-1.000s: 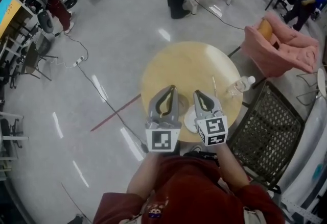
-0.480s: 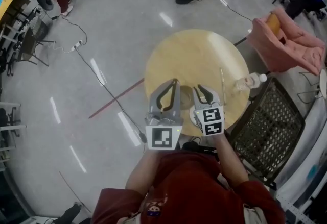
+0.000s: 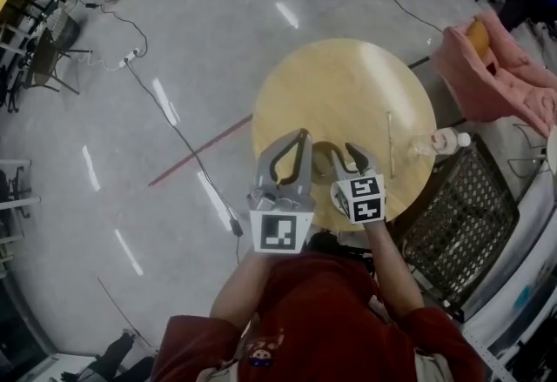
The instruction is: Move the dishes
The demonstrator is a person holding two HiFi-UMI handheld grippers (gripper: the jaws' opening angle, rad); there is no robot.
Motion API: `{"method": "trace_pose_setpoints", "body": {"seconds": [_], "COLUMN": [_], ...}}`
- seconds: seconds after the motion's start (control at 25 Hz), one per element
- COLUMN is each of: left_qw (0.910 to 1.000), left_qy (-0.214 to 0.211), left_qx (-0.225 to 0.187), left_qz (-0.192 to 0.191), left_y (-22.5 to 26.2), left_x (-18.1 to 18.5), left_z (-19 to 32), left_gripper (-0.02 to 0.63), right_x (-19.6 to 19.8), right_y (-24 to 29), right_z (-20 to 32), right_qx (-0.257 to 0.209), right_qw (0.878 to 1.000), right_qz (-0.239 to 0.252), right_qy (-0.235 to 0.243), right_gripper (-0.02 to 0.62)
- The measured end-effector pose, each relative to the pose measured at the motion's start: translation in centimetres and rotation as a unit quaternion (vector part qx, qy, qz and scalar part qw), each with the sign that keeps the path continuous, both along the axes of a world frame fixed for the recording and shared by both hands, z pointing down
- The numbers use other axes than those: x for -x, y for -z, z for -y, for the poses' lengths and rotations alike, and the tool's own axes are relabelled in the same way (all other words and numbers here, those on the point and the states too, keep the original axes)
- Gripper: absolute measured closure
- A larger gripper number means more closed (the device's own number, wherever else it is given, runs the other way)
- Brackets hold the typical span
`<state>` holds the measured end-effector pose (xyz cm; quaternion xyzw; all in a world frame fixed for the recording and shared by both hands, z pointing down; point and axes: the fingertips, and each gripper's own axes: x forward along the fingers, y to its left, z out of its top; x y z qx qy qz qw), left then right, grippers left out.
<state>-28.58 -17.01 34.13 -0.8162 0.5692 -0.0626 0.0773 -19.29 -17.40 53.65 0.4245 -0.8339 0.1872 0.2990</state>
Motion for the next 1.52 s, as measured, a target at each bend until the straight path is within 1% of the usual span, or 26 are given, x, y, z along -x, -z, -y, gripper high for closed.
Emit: {"method": "trace_pose_setpoints", "body": {"seconds": [0.2,0.36,0.52,0.68,0.8,0.96,1.2,1.36,1.52], "left_qw": [0.9998,0.9996,0.9990,0.9991,0.9987,0.9985,0.9983,0.9981,0.9983], "left_qy": [0.001,0.000,0.008,0.008,0.010,0.011,0.007,0.005,0.000], "left_qx": [0.011,0.021,0.029,0.033,0.038,0.041,0.046,0.043,0.042], "left_qz": [-0.014,-0.017,-0.032,-0.026,-0.031,-0.036,-0.036,-0.043,-0.040], "left_y": [-0.7,-1.5,-2.3,-2.6,-3.0,-3.4,-3.8,-3.9,-3.8], "left_x": [0.6,0.7,1.2,1.9,2.1,2.1,1.8,1.7,1.6], "left_z": [0.8,1.5,2.2,3.1,3.2,3.3,3.6,3.5,3.5], "left_gripper": [0.598,0.598,0.598,0.598,0.598,0.598,0.598,0.598,0.598], "right_x": [0.2,-0.4,-0.5,-0.6,-0.4,-0.3,-0.8,-0.6,-0.6], "right_y": [-2.1,-4.5,-6.2,-6.9,-7.7,-8.1,-8.7,-8.4,-8.5], "right_z": [0.2,0.4,0.1,0.4,0.0,-0.1,0.2,0.1,0.1], "right_qx": [0.035,0.065,0.101,0.113,0.127,0.132,0.133,0.128,0.132], "right_qw": [0.999,0.997,0.993,0.991,0.990,0.989,0.988,0.989,0.989], "right_qz": [-0.015,-0.041,-0.053,-0.068,-0.068,-0.069,-0.078,-0.077,-0.072], "right_qy": [-0.001,0.003,0.007,0.010,0.012,0.010,0.006,0.005,-0.002], "right_gripper": [0.454,0.451,0.451,0.450,0.451,0.451,0.496,0.545,0.552]}}
